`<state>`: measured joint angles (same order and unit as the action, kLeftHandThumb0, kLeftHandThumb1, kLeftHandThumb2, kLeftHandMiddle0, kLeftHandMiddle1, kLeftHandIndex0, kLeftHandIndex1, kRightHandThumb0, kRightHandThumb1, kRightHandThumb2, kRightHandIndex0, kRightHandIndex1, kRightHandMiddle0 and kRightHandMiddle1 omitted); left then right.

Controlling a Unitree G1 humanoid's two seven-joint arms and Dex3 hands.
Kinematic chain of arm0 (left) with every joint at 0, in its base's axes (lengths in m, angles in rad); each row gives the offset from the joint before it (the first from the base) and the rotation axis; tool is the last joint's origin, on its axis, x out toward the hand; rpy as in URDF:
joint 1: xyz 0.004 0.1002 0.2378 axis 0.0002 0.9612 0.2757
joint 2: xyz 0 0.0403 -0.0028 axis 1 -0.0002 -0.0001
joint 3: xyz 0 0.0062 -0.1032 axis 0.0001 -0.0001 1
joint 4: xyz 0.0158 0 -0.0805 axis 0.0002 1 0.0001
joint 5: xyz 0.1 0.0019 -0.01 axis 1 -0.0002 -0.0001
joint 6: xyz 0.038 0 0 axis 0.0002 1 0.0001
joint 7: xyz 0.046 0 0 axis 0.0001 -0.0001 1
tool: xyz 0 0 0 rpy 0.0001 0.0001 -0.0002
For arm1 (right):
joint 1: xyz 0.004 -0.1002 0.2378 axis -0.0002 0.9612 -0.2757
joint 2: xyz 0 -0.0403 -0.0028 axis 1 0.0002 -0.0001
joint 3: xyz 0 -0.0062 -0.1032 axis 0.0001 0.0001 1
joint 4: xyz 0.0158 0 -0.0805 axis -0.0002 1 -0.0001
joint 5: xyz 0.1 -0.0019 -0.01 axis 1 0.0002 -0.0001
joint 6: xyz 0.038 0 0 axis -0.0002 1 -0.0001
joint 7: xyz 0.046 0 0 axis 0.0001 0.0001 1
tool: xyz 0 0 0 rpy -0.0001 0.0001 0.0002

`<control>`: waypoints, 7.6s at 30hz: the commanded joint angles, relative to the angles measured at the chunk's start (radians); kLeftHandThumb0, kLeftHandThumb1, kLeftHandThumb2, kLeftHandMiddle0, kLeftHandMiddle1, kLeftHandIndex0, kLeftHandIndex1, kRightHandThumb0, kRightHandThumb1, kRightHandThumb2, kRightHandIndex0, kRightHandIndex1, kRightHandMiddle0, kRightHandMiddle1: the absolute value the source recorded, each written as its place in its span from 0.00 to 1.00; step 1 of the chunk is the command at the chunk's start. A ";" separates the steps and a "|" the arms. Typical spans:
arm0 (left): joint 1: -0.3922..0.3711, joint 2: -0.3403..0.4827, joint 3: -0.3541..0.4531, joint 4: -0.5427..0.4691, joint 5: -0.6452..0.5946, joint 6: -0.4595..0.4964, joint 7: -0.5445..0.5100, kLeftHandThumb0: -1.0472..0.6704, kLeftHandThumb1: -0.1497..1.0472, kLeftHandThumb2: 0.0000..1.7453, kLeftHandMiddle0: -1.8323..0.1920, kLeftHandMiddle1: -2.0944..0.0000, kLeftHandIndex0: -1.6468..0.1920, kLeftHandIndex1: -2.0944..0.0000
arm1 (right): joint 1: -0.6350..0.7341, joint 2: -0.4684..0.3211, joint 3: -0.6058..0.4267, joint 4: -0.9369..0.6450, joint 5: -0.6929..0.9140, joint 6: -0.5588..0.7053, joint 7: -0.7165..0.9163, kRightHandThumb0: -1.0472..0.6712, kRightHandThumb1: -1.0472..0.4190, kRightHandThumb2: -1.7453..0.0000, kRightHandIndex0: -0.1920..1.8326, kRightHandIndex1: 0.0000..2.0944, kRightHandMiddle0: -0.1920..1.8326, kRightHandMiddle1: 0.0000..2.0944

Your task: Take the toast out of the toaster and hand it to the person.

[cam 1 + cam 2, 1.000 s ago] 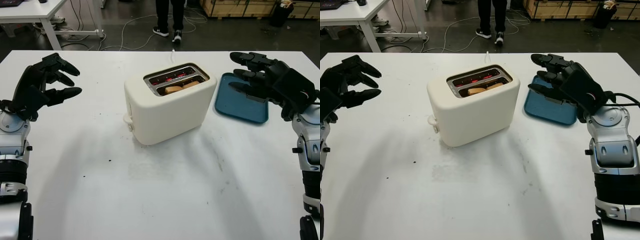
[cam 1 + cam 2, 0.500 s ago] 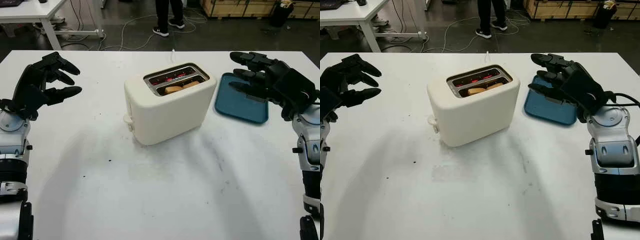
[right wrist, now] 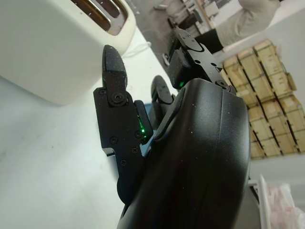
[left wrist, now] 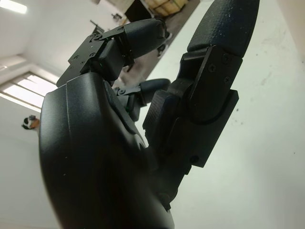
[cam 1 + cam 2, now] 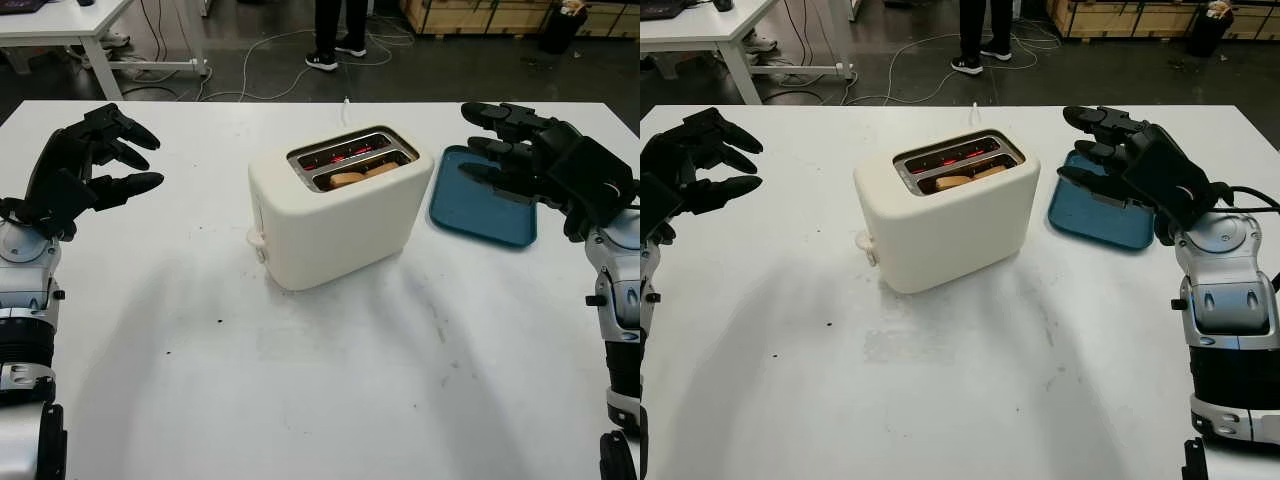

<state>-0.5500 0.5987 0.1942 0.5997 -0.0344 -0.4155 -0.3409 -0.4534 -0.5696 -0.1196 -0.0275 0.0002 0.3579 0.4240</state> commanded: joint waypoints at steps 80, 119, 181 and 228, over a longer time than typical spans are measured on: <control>-0.004 -0.004 0.005 -0.018 -0.007 0.001 0.000 0.00 0.84 0.00 0.75 0.28 0.68 0.37 | 0.016 0.001 -0.001 0.007 -0.003 -0.020 -0.007 0.41 0.09 0.90 0.29 0.00 0.29 0.00; -0.013 -0.001 -0.006 -0.017 0.010 -0.003 0.006 0.00 0.84 0.00 0.74 0.30 0.66 0.39 | 0.010 -0.006 0.001 0.011 -0.005 -0.031 -0.002 0.41 0.09 0.89 0.29 0.00 0.29 0.00; 0.003 -0.002 0.008 -0.024 -0.011 -0.001 -0.001 0.00 0.83 0.00 0.75 0.29 0.68 0.37 | -0.790 0.029 0.438 0.777 -0.449 -0.587 0.050 0.34 0.29 1.00 0.62 0.15 0.60 0.06; 0.000 -0.010 0.000 -0.027 0.001 -0.002 0.018 0.00 0.84 0.00 0.74 0.29 0.67 0.38 | -0.839 0.101 0.506 0.972 -0.487 -0.721 0.217 0.27 0.29 1.00 0.52 0.34 0.61 0.02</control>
<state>-0.5488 0.5965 0.1950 0.5800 -0.0345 -0.4127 -0.3294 -1.2991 -0.4759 0.3806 0.9366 -0.4802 -0.3441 0.6544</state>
